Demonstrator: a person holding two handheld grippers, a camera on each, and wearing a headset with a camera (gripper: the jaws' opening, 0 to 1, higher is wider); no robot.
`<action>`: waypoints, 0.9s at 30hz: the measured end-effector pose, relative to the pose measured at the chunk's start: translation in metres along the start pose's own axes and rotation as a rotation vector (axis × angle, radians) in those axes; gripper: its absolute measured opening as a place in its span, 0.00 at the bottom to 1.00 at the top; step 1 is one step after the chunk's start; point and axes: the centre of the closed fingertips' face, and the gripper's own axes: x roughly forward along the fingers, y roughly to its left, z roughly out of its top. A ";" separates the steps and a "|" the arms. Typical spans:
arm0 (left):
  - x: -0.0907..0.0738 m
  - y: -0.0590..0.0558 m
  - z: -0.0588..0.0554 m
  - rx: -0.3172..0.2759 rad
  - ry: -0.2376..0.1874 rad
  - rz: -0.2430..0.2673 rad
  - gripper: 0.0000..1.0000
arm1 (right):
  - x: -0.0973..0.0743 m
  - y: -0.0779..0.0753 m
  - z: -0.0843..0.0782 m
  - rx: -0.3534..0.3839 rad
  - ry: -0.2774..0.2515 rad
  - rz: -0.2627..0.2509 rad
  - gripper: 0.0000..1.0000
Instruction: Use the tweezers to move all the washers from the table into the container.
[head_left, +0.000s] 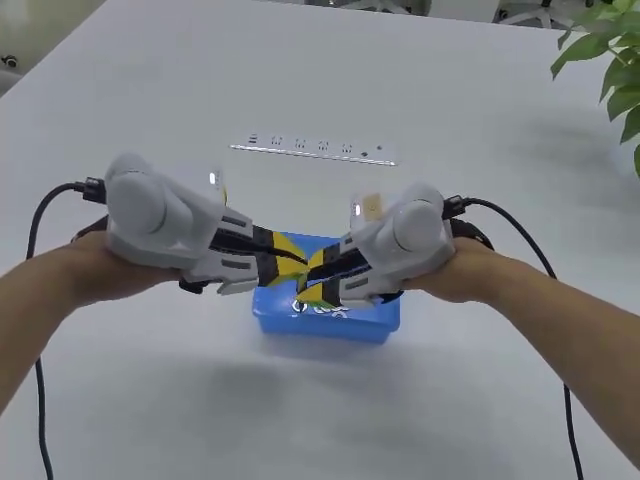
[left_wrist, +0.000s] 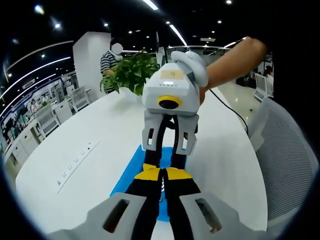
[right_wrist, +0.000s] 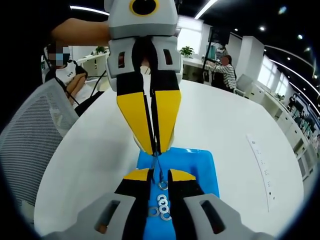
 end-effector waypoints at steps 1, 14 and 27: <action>0.000 0.000 0.002 0.002 -0.001 -0.003 0.05 | 0.000 0.000 0.000 0.000 -0.001 0.000 0.15; -0.005 -0.007 0.018 0.012 -0.015 -0.031 0.05 | -0.011 0.006 0.010 0.018 -0.028 -0.009 0.14; -0.015 -0.020 0.030 0.017 -0.018 -0.061 0.05 | -0.024 0.022 0.018 0.061 -0.053 -0.031 0.08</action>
